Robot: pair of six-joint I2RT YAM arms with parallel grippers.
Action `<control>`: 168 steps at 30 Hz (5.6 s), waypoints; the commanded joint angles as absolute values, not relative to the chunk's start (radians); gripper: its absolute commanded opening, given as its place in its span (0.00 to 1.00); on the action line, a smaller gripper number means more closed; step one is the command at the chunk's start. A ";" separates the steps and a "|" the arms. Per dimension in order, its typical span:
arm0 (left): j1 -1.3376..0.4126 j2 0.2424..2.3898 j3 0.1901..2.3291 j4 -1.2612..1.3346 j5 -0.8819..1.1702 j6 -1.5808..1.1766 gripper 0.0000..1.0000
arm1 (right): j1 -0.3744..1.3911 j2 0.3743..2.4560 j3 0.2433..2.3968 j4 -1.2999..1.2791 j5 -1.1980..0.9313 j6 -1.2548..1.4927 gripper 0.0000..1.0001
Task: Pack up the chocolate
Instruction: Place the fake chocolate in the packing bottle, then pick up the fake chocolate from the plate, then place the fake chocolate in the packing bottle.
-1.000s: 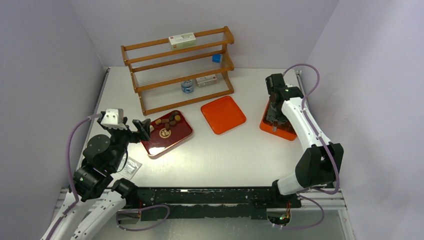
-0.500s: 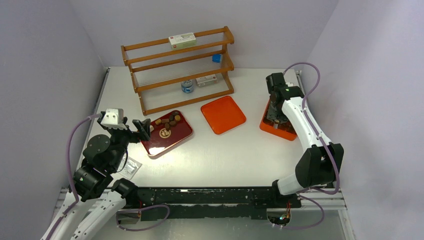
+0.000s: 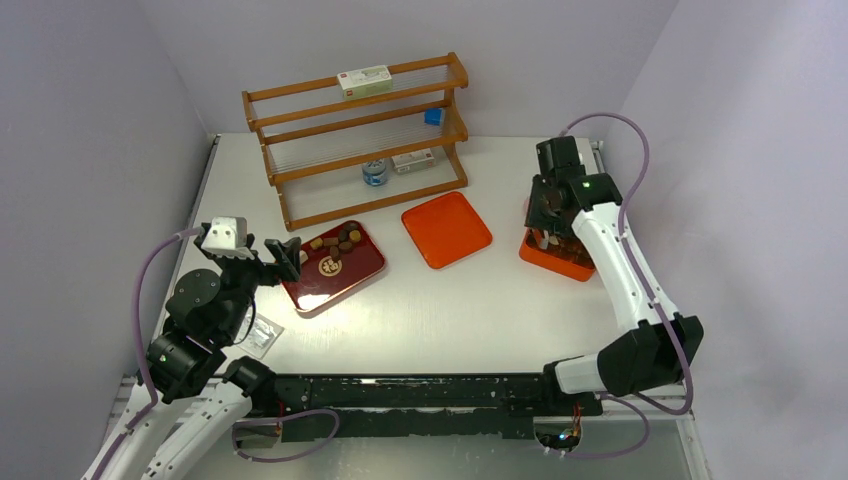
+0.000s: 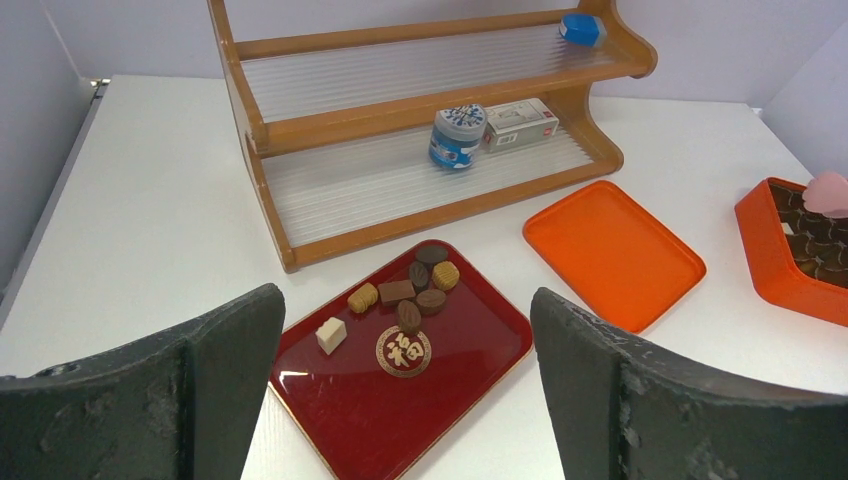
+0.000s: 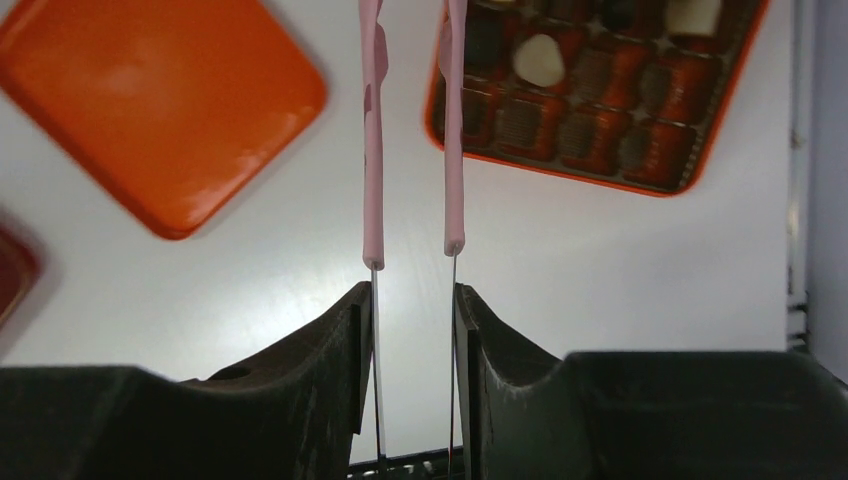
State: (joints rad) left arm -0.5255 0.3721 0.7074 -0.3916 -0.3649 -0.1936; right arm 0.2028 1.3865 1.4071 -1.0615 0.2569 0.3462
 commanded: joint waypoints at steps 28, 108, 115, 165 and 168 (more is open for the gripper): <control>-0.522 0.291 0.719 -0.380 -0.537 -0.175 0.98 | 0.950 1.741 1.689 -0.771 0.149 0.423 0.37; -0.520 0.229 0.727 -0.400 -0.559 -0.172 0.98 | 1.115 2.258 2.121 -0.717 0.115 0.211 0.20; -0.520 0.238 0.720 -0.390 -0.550 -0.168 0.98 | 1.112 2.170 2.004 -0.641 0.083 0.241 0.18; -0.520 0.462 0.707 -0.365 -0.230 -0.155 0.98 | 0.406 1.355 1.384 -1.058 0.466 0.473 0.18; -0.520 0.458 0.706 -0.364 -0.230 -0.152 0.98 | 0.337 1.356 1.384 -1.095 0.496 0.456 0.18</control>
